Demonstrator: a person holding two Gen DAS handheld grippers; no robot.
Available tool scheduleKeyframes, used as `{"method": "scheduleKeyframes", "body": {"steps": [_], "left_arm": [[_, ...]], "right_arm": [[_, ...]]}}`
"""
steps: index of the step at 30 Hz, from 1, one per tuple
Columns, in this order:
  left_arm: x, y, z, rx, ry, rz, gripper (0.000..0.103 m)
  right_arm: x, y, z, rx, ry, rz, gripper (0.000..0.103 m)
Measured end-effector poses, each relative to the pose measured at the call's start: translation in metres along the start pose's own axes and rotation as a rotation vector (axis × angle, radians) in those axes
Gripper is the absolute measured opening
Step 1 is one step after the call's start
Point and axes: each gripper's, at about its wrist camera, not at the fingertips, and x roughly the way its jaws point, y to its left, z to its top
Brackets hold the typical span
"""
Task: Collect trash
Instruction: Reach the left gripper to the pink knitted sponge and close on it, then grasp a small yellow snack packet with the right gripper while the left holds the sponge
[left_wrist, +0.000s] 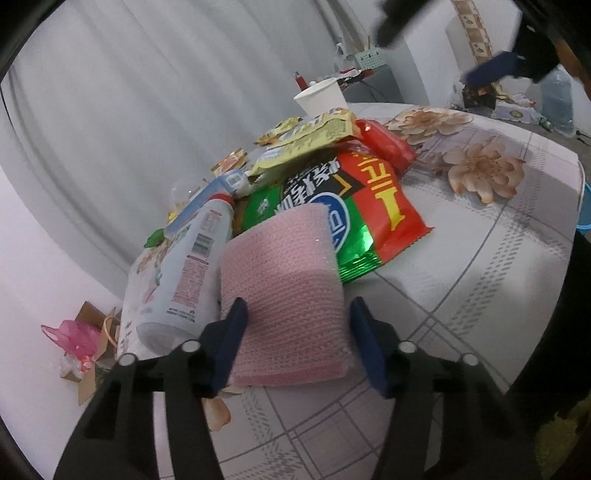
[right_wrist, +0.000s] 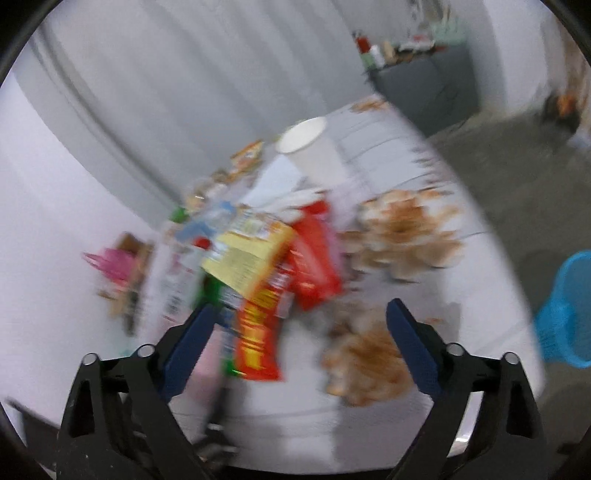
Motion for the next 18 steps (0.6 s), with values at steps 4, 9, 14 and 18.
{"method": "scheduleKeyframes", "body": {"steps": [4,9,14,18], "left_arm": [[-0.002,0.001,0.002,-0.018,-0.005,-0.011,0.050],[-0.009,0.001,0.001,-0.021,-0.024,-0.033,0.047],[-0.015,-0.001,0.000,-0.020,-0.042,-0.057,0.045],[-0.018,0.002,0.000,-0.041,-0.052,-0.070,0.043]], "right_arm": [[0.022,0.003,0.019,0.102,0.064,0.156,0.077],[0.046,0.004,0.034,0.167,0.122,0.175,0.067],[0.070,-0.008,0.039,0.208,0.169,0.136,0.057],[0.080,-0.006,0.039,0.209,0.187,0.127,0.051]]}}
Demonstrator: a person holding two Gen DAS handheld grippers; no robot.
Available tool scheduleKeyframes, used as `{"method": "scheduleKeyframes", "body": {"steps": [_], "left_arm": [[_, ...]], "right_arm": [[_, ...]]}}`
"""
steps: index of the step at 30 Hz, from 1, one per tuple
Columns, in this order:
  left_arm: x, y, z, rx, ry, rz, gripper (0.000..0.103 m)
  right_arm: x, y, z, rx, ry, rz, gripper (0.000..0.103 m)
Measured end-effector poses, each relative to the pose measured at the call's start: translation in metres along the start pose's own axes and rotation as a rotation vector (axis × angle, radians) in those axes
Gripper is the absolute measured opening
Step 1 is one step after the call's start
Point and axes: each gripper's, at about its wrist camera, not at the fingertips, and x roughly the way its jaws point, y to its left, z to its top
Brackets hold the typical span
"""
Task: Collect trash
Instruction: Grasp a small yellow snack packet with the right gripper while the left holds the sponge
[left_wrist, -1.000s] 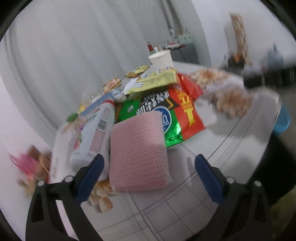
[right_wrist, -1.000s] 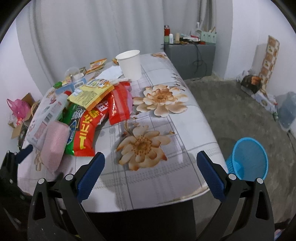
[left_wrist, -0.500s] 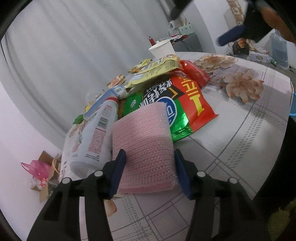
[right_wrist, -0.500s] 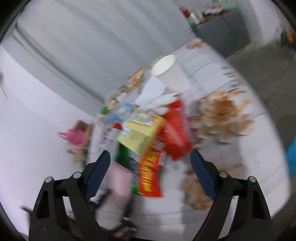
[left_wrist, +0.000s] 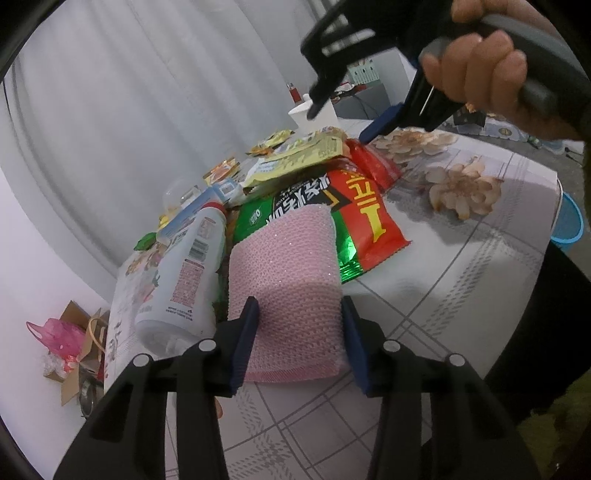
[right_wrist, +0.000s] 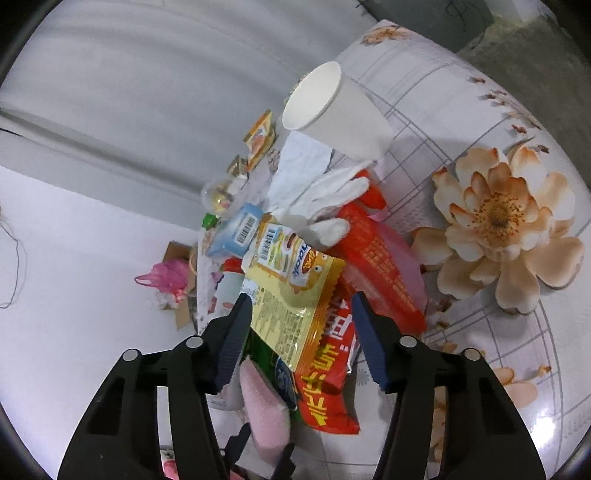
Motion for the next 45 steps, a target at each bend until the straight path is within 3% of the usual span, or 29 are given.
{"method": "scheduleKeyframes", "body": {"steps": [4,8,10,12,14,19,21,22,25,29,34,36,38,41,45], "left_arm": [[-0.001,0.003,0.002,-0.017,-0.005,-0.008,0.041],[-0.004,0.005,0.002,-0.028,-0.014,-0.009,0.039],[-0.005,0.006,0.003,-0.033,-0.017,-0.008,0.038],[-0.006,0.007,0.003,-0.037,-0.020,-0.006,0.037],[-0.007,0.008,0.003,-0.044,-0.023,-0.006,0.037],[-0.011,0.009,0.004,-0.048,-0.034,0.001,0.036],[-0.012,0.009,0.005,-0.045,-0.038,0.004,0.036],[-0.013,0.008,0.005,-0.044,-0.039,0.005,0.036],[-0.013,0.007,0.004,-0.041,-0.041,0.004,0.036],[-0.014,0.007,0.004,-0.044,-0.042,0.003,0.036],[-0.012,0.009,0.004,-0.051,-0.038,0.000,0.036],[-0.012,0.010,0.005,-0.050,-0.040,-0.001,0.036],[-0.012,0.010,0.005,-0.048,-0.043,0.002,0.036],[-0.012,0.010,0.004,-0.046,-0.046,0.009,0.036],[-0.014,0.011,0.005,-0.043,-0.053,0.024,0.036]], "right_arm": [[0.006,-0.004,0.006,0.016,0.012,0.003,0.043],[0.010,-0.006,0.009,0.024,0.020,0.010,0.022],[0.011,-0.004,0.009,0.022,0.009,0.017,0.019],[0.003,-0.001,0.008,0.007,-0.005,0.026,0.005],[-0.001,-0.002,0.008,0.009,-0.016,0.041,0.002],[-0.017,-0.003,0.003,0.011,-0.035,0.085,0.000],[-0.019,-0.003,0.003,0.007,-0.038,0.087,0.003],[-0.017,-0.004,0.003,0.016,-0.030,0.087,0.007],[-0.012,-0.003,0.005,0.034,-0.019,0.084,0.041],[0.005,0.004,0.012,0.018,0.011,0.024,0.053],[0.025,0.013,0.018,-0.014,0.049,-0.045,0.052],[0.029,0.014,0.019,-0.018,0.055,-0.058,0.042],[0.030,0.014,0.019,-0.022,0.056,-0.074,0.024],[0.027,0.011,0.018,-0.017,0.047,-0.058,0.012],[0.010,0.011,0.015,-0.015,0.010,0.016,0.009]]}}
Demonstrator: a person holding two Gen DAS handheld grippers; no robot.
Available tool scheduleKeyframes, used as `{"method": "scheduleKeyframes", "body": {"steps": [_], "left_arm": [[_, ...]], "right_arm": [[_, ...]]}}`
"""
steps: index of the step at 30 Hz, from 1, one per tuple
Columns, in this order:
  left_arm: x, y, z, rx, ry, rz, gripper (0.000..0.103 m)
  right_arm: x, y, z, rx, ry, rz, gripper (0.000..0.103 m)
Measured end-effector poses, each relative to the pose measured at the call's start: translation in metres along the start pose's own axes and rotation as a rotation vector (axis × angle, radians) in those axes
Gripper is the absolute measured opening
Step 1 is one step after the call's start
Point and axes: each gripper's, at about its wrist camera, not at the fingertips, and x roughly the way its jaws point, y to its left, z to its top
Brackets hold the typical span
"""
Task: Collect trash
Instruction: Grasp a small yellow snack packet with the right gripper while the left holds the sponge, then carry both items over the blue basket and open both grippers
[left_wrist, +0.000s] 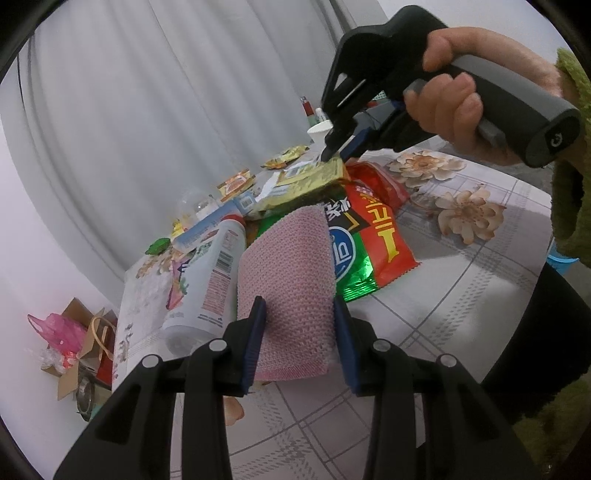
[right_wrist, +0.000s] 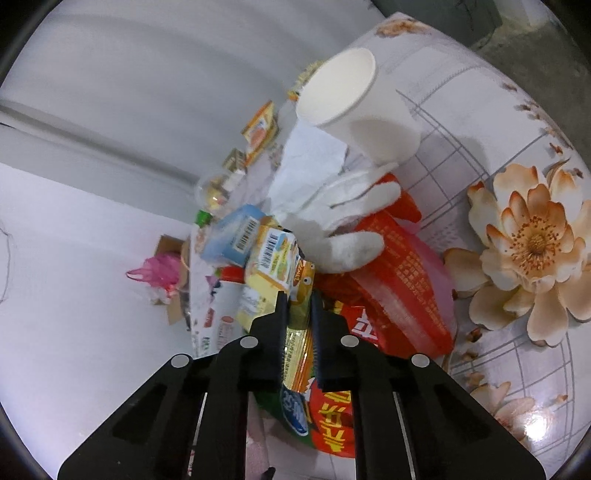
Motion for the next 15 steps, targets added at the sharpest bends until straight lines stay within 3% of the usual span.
{"method": "scheduleKeyframes", "body": {"steps": [6,10,13,15], "left_arm": [[-0.013,0.004,0.009,0.010,-0.040,0.046,0.035],[-0.028,0.005,0.023,0.021,-0.090,0.072,0.035],[-0.038,0.001,0.039,0.021,-0.129,0.039,0.035],[-0.043,-0.006,0.057,0.012,-0.150,-0.027,0.035]], "right_arm": [[-0.041,-0.002,-0.006,0.002,-0.065,0.115,0.008],[-0.094,-0.014,-0.019,-0.002,-0.163,0.146,0.008],[-0.144,-0.037,-0.032,0.016,-0.261,0.136,0.008],[-0.185,-0.061,-0.043,0.045,-0.343,0.104,0.008]]}}
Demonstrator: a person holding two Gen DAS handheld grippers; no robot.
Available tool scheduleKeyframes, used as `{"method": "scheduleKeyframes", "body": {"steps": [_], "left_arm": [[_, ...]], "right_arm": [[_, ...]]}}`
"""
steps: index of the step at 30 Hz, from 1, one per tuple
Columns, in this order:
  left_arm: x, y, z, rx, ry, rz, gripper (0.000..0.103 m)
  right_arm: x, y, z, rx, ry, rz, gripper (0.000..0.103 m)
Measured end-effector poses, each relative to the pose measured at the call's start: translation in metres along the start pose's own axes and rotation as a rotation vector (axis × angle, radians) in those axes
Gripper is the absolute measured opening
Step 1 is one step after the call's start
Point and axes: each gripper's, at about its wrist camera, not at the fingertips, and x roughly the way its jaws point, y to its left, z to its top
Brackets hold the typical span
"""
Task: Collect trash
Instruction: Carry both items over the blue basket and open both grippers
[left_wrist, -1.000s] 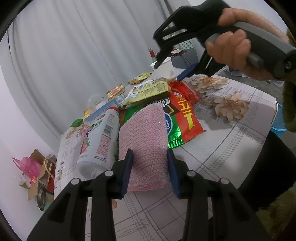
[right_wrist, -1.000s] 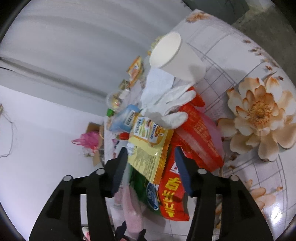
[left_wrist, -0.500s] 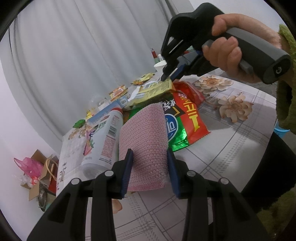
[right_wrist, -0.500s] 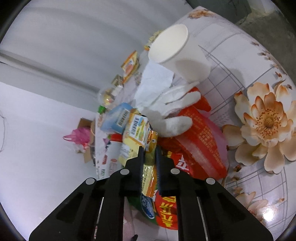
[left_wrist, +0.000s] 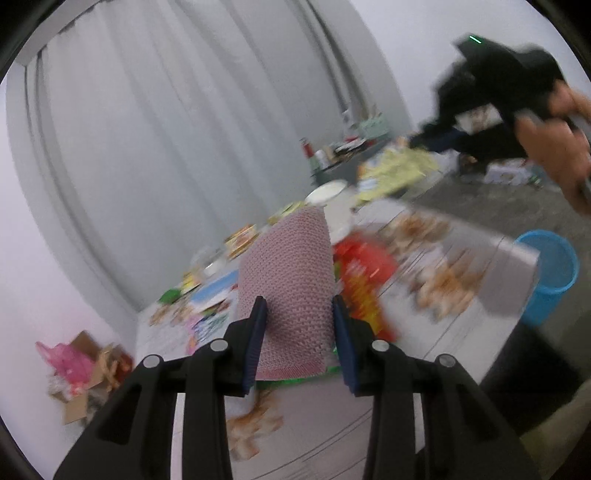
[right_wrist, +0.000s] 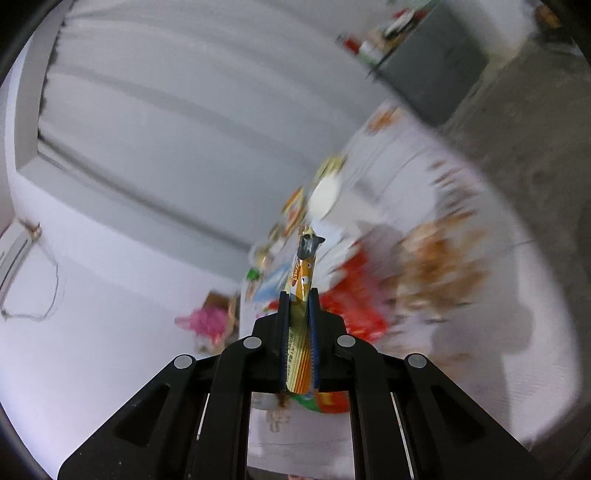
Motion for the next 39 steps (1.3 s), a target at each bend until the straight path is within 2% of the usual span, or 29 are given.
{"method": "scheduleKeyframes", "body": {"steps": [1,4,7,8,11,13,15,18,21,24,27,28,29,31,34,37,39], "left_arm": [[0.001,-0.002,0.007,-0.005,-0.006,-0.030,0.035],[0.007,-0.017,0.042,-0.046,-0.024,-0.195,0.035],[0.029,-0.038,0.084,-0.122,0.018,-0.436,0.035],[0.044,-0.052,0.103,-0.156,0.054,-0.546,0.035],[0.084,-0.098,0.143,-0.181,0.173,-0.750,0.035],[0.110,-0.140,0.165,-0.150,0.249,-0.861,0.035],[0.141,-0.189,0.185,-0.122,0.337,-0.930,0.035],[0.170,-0.264,0.202,-0.042,0.405,-0.975,0.035],[0.195,-0.332,0.204,0.003,0.494,-1.029,0.035],[0.220,-0.390,0.197,0.037,0.554,-1.030,0.037],[0.238,-0.435,0.185,0.061,0.602,-1.026,0.045],[0.243,-0.446,0.179,0.067,0.619,-1.023,0.054],[0.249,-0.457,0.175,0.076,0.637,-1.005,0.058],[0.253,-0.468,0.169,0.072,0.644,-0.980,0.060],[0.252,-0.469,0.168,0.085,0.629,-0.986,0.067],[0.241,-0.455,0.171,0.093,0.590,-0.986,0.069],[0.233,-0.436,0.176,0.051,0.553,-1.035,0.069]], "right_arm": [[-0.016,-0.007,0.001,0.007,-0.035,-0.020,0.008],[-0.076,-0.038,0.003,0.035,-0.170,-0.120,0.008],[-0.133,-0.073,0.000,0.072,-0.306,-0.285,0.008],[-0.151,-0.088,-0.003,0.099,-0.343,-0.336,0.008],[-0.181,-0.122,-0.013,0.165,-0.407,-0.445,0.008],[-0.195,-0.151,-0.019,0.222,-0.436,-0.516,0.008],[-0.203,-0.177,-0.023,0.280,-0.456,-0.554,0.008],[-0.214,-0.222,-0.026,0.378,-0.479,-0.624,0.009],[-0.211,-0.255,-0.030,0.458,-0.482,-0.650,0.009],[-0.207,-0.281,-0.029,0.516,-0.484,-0.666,0.013],[-0.197,-0.321,-0.024,0.576,-0.469,-0.700,0.023],[-0.196,-0.330,-0.024,0.592,-0.454,-0.711,0.030],[-0.194,-0.340,-0.022,0.611,-0.439,-0.722,0.037],[-0.191,-0.355,-0.026,0.658,-0.416,-0.751,0.040],[-0.194,-0.350,-0.033,0.661,-0.441,-0.763,0.046],[-0.195,-0.334,-0.033,0.621,-0.453,-0.801,0.050],[-0.194,-0.323,-0.030,0.583,-0.463,-0.832,0.053]]}}
